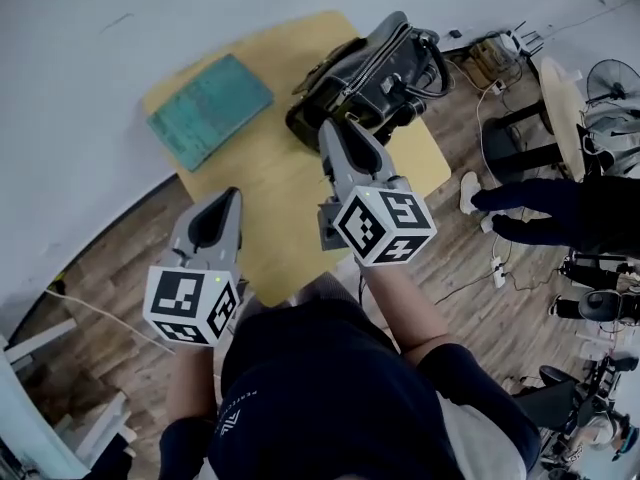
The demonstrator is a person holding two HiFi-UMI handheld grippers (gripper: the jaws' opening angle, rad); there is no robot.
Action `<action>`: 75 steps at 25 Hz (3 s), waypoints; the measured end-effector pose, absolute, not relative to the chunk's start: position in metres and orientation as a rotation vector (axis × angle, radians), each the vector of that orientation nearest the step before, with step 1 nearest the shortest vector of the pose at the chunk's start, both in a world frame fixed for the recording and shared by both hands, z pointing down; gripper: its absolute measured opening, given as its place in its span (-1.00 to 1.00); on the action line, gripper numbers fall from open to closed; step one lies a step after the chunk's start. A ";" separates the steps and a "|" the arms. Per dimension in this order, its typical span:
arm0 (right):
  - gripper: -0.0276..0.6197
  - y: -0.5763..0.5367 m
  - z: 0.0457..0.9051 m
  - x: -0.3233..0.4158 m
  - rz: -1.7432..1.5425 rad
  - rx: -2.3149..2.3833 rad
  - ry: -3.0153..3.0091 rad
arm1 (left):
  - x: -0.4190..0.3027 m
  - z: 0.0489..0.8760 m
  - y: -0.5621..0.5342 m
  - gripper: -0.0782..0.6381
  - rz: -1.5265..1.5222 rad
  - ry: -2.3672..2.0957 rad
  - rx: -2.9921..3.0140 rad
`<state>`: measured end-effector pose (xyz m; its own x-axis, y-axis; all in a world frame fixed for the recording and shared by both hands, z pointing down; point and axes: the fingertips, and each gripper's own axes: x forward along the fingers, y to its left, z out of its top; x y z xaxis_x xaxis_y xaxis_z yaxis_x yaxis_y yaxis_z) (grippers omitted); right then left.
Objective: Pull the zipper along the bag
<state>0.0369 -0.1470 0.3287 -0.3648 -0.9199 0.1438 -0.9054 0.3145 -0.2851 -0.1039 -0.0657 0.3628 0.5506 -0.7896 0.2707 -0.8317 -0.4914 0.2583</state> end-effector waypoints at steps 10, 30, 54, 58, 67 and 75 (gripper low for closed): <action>-0.59 -0.165 0.328 0.051 -0.557 -1.841 2.356 | -0.092 0.363 -0.079 -0.73 0.140 -1.287 2.447; -0.57 -0.186 0.332 0.055 -0.643 -1.875 2.161 | -0.088 0.367 -0.097 -0.73 0.150 -1.278 2.422; -0.48 -0.186 0.333 0.051 -0.917 -1.598 2.072 | -0.085 0.374 -0.098 -0.73 0.156 -1.251 2.423; -0.72 -0.190 0.336 0.052 -0.950 -1.583 2.075 | -0.088 0.375 -0.096 -0.73 0.159 -1.266 2.417; -0.87 -0.183 0.322 0.040 -0.863 -1.493 2.211 | -0.084 0.372 -0.095 -0.73 0.163 -1.282 2.423; -0.88 -0.177 0.313 0.041 -0.898 -1.398 2.256 | -0.076 0.366 -0.097 -0.73 0.153 -1.295 2.430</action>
<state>0.0412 -0.1774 0.3134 -0.4594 -0.8872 0.0423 -0.6737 0.3170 -0.6676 -0.0763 -0.0968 0.3659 0.5693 -0.7764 0.2703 -0.8181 -0.5024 0.2798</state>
